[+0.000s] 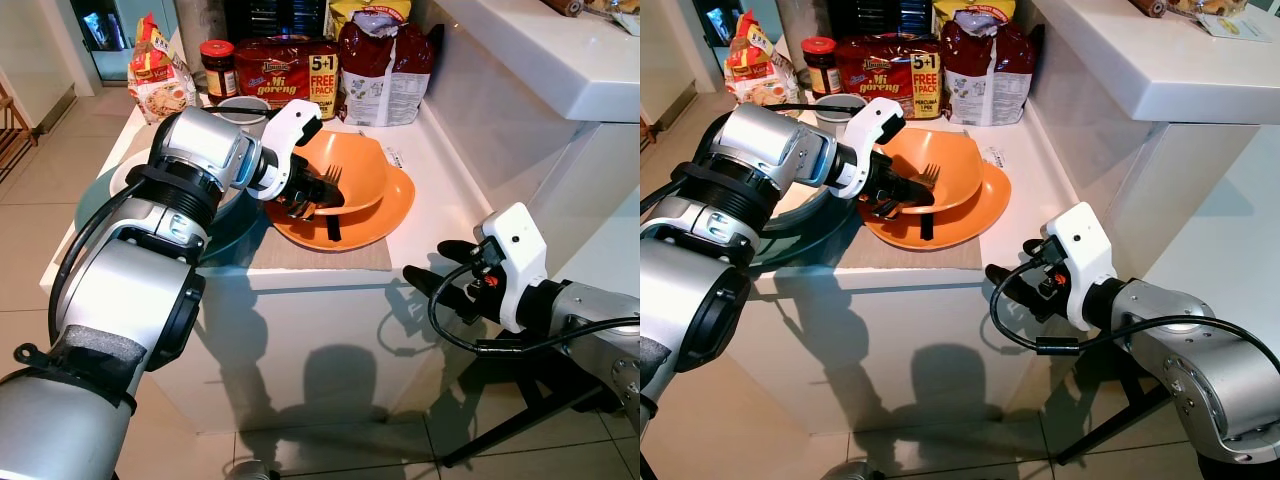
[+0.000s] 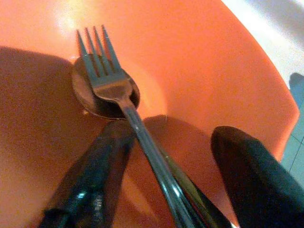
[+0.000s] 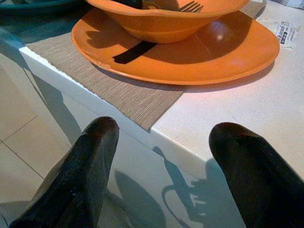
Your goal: Setting the table
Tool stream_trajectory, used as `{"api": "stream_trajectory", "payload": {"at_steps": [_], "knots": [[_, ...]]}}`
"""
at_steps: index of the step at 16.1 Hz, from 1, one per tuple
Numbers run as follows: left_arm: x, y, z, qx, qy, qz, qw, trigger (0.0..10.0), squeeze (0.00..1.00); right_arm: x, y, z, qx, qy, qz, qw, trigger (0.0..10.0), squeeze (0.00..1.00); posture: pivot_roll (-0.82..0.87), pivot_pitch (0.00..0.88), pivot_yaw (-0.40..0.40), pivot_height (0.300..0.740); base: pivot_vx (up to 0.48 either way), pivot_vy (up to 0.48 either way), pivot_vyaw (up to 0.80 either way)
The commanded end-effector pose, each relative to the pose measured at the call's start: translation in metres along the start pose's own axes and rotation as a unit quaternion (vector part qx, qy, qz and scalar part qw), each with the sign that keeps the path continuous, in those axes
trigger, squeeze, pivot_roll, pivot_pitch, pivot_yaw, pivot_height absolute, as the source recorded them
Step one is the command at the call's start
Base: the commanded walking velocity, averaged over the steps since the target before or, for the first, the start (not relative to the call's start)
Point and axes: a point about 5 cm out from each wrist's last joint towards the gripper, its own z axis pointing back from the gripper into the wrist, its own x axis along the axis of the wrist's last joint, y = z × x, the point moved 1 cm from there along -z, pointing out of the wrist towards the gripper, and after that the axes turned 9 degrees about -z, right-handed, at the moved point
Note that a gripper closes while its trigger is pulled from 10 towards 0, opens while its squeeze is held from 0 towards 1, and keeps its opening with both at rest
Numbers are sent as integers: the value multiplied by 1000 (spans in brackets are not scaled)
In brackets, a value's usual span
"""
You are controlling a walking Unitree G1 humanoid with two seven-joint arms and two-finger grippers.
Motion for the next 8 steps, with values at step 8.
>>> {"api": "stream_trajectory", "payload": {"at_steps": [8], "knots": [[15,-2,6,-4,-11,-22,1000,0,0,0,-1,0,-2,9,9,1000,10000,0,1,0,-34,740,0,0,0]]}}
